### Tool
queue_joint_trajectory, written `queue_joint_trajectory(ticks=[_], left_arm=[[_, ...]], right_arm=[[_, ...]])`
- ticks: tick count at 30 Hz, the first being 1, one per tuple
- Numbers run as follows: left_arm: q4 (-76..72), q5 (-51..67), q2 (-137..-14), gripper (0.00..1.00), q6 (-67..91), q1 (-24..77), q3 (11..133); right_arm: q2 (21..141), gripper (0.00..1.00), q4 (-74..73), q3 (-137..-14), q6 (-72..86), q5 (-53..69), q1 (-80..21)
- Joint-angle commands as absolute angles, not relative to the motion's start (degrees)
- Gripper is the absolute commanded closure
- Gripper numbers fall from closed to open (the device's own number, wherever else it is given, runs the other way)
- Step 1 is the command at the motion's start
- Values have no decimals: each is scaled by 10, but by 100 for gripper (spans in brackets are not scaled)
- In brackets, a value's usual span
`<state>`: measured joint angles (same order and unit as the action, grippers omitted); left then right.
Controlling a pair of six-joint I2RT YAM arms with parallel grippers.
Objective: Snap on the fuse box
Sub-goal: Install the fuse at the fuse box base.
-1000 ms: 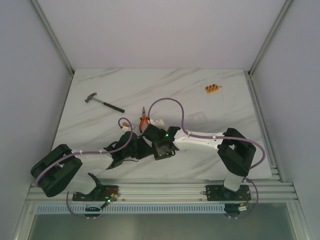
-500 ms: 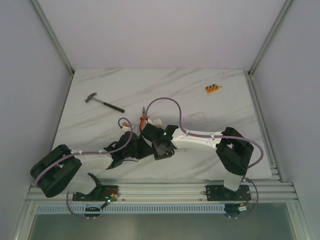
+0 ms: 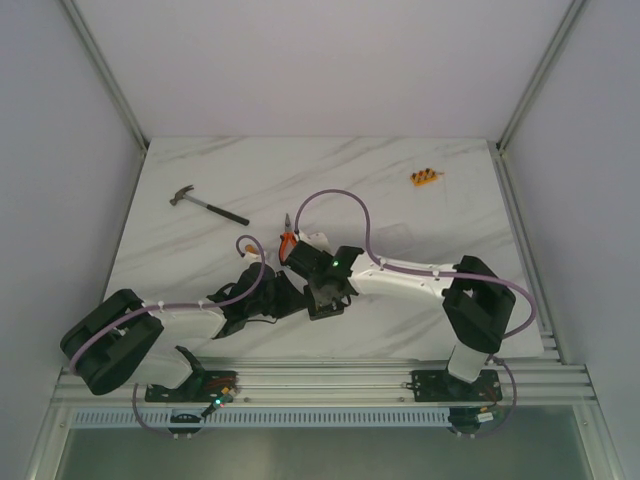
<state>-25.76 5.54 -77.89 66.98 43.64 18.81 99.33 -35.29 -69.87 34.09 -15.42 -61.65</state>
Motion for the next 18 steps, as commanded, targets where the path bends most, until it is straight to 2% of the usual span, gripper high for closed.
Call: queue_joint_trajectory(ticks=[1,13,18], left_arm=[[-229,56,-787,67,670,440,189],[-229,64,-800,67,667,440,196],[-229,64,-803,67,667,439,198]], right_arm=[[1000,81,-358,-704,355,-142,-613],[1023,95,-379,-686,365,-114,-609],[1030,97,-393,-686,362,-113,-609]])
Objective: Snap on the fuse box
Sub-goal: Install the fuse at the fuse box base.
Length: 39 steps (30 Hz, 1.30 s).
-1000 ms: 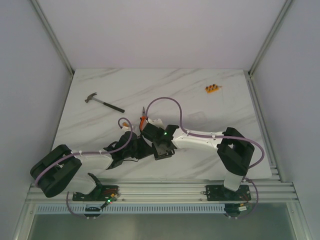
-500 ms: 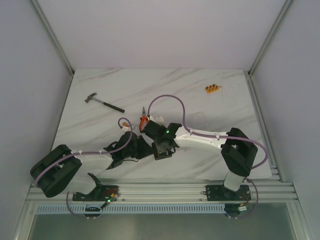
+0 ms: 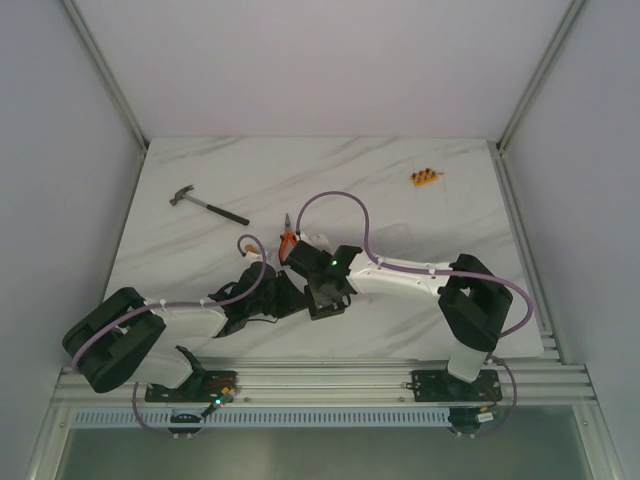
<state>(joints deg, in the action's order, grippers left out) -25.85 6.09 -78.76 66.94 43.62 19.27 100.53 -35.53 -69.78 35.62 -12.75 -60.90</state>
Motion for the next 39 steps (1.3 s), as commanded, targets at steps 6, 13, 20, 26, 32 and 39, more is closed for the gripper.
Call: queue_joint_trajectory(ticks=[6,13,20,26,32,39], left_arm=[[-229,65,-804,67,666,439,199],[-229,65,-804,67,666,439,197],[-229,65,-804,67,666,440,197],[-229,65,-804,67,668,439,195],[-229,65,-805,67,667,439,196],[-229,66,-803,67,667,440,194]], right_arm=[[1029,96,-394,-698,355,-113,-610],[978,88,-397,-721,358,-135,-609],[979,86,-388,-705,365,-137,-604],[988,84,-377,-705,365,-134,-603],[998,83,-378,-701,369,-139,-600],[1013,83,-378,-702,365,-133,-599]])
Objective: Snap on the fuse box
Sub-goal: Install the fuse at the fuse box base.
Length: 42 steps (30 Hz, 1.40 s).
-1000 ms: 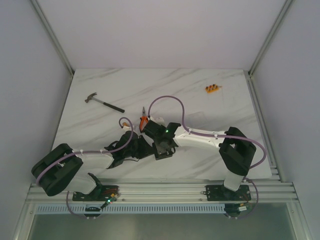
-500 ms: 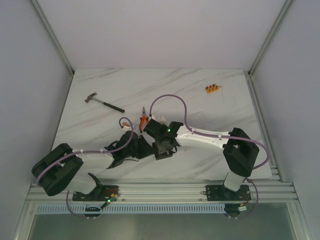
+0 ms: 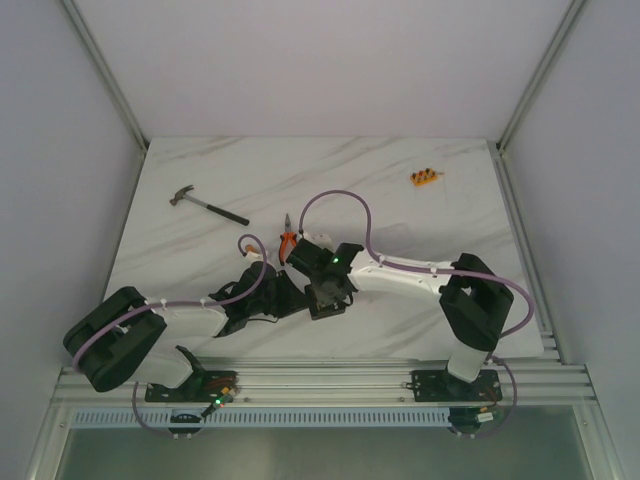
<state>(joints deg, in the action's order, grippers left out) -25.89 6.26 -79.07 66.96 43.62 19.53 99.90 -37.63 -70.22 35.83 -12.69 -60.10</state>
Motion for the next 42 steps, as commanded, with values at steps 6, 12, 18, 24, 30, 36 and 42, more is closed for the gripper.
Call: queue_joint_trajectory(ticks=[6,12,18,24,30,36,42], left_arm=[[-229,65,-804,67,667,440,194],[-229,66,-804,67,668,440,194],[-230,65,-804,67,670,439,193],[-230,65,-804,68,672,440,191],[-231,63,-802,68,673,439,189],[-231,62,-801,68,673,439,187],[-231,62,-802,68,674,440,188]], right_arm=[[1027,89,-377,-700,359,-116,-600],[1047,100,-400,-702,346,-92,-601],[1072,100,-418,-688,332,-67,-614],[1116,100,-410,-654,330,-42,-627],[1150,100,-375,-620,335,-28,-631],[1077,100,-378,-665,334,-80,-631],[991,88,-391,-724,344,-138,-622]])
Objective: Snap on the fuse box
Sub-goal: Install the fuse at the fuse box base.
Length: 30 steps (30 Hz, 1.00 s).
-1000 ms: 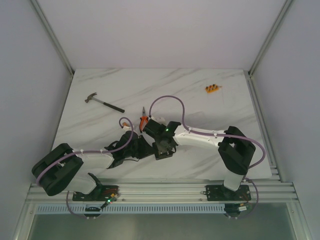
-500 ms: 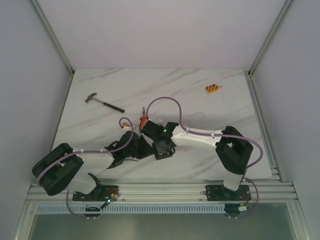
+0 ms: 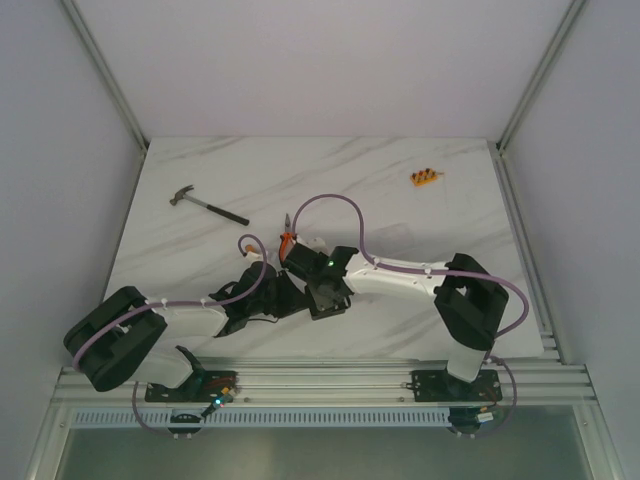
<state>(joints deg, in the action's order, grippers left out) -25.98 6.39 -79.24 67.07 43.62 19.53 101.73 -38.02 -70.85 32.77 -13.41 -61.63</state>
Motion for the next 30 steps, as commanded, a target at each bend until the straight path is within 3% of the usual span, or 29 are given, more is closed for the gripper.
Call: queue_joint_trajectory(ticks=[1,18,30], left_arm=[[-231,62,-803,68,675,440,188],[-231,65,-804,68,671,439,195],[-232,65,-804,68,671,439,193]], right_arm=[[981,86,-392,-728,346,-142,-619],[1006,81,-365,-722,345,-111,-592],[1035,87,-384,-711,349,-108,-589]])
